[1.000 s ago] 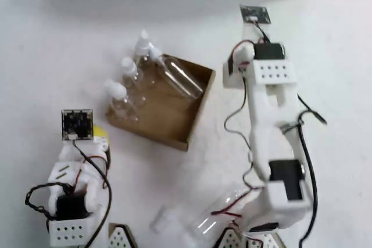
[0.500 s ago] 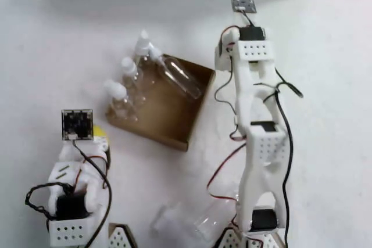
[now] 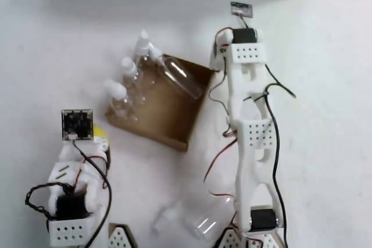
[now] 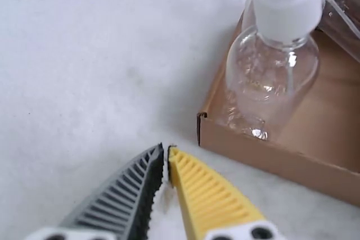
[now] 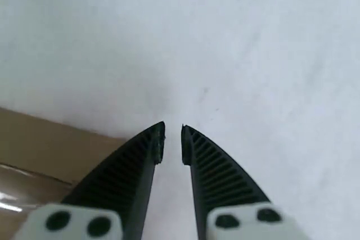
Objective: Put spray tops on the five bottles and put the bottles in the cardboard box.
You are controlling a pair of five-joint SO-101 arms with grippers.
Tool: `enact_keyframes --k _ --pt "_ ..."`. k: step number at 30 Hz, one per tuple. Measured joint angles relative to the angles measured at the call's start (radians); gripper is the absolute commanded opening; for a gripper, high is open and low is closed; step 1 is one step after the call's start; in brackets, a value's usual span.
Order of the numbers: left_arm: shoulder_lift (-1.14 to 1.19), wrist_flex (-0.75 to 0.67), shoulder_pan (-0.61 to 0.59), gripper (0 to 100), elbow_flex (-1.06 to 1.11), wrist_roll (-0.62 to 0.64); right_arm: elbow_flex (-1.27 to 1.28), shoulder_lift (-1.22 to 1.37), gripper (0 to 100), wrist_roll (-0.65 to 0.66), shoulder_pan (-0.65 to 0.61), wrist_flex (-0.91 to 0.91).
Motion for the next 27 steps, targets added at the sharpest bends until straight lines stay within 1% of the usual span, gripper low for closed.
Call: enact_keyframes --k 5,15,20,27 --pt "0.000 0.000 0.000 2 0.000 0.000 -0.046 0.000 1.6 0.000 -0.012 0.089" --pt "0.000 0.000 0.000 2 0.000 0.000 -0.048 0.000 1.6 0.000 -0.012 0.101" --pt "0.000 0.000 0.000 2 0.000 0.000 0.038 -0.011 1.6 0.058 -0.011 0.101" --pt "0.000 0.000 0.000 2 0.000 -0.002 0.239 -0.109 1.6 0.077 -0.011 0.106"
